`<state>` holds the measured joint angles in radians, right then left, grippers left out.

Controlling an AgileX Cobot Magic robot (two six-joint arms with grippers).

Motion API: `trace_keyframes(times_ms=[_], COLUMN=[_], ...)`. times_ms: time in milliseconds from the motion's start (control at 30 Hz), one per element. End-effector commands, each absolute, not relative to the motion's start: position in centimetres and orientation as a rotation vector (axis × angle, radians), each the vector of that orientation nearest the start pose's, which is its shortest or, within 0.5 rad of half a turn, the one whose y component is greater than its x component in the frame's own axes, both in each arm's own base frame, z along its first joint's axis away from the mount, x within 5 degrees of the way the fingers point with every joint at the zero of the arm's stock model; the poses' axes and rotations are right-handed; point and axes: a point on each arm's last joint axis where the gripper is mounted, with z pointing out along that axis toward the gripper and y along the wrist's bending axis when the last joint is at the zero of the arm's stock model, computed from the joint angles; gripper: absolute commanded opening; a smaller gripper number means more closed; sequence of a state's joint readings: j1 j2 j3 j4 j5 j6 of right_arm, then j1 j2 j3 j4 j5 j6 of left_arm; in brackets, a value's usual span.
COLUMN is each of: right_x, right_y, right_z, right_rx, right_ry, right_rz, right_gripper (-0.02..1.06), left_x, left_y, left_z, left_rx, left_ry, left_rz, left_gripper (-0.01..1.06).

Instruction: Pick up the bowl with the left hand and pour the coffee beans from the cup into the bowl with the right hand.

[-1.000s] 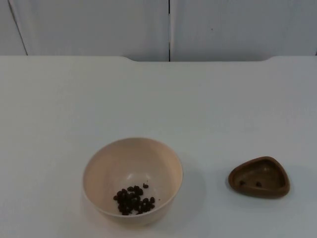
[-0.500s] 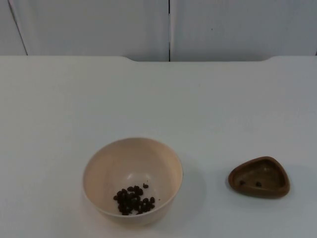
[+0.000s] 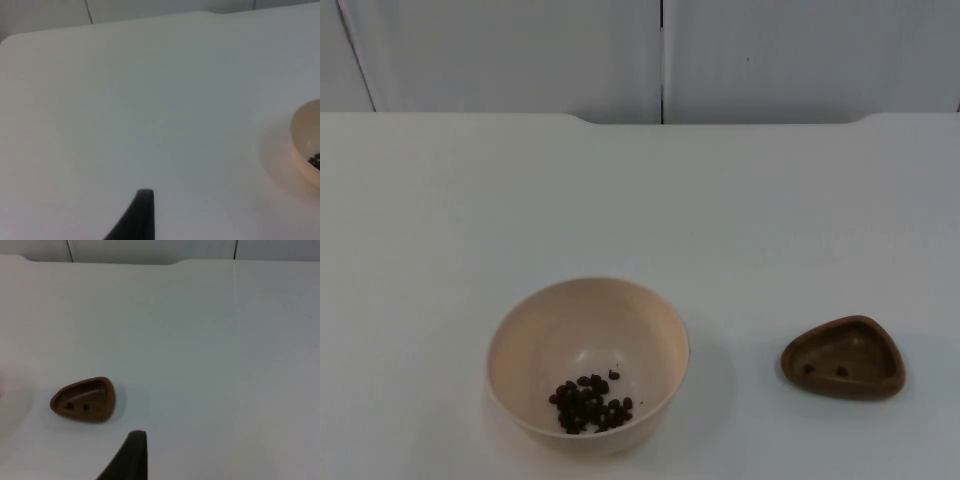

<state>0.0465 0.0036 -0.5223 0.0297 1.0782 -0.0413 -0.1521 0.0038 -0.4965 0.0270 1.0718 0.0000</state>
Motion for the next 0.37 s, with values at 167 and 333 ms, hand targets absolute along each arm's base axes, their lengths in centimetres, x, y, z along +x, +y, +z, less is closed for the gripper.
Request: trace_keyframes(times_ms=[167,333], right_x=[-0.76,-0.76], right_y=[0.21,0.21], right_z=[28.05,28.05], right_rx=[-0.080,-0.080], right_ry=[2.042,2.042], right_rz=[0.037,0.037], right_gripper=[1.05,1.05], left_x=[-0.45,-0.47], left_y=[0.32,0.29], left_z=[27.43,27.43], left_rx=[0.084,0.024], left_ry=[2.063,2.065], left_rz=[-0.009,0.027], left_gripper=[1.05,1.05])
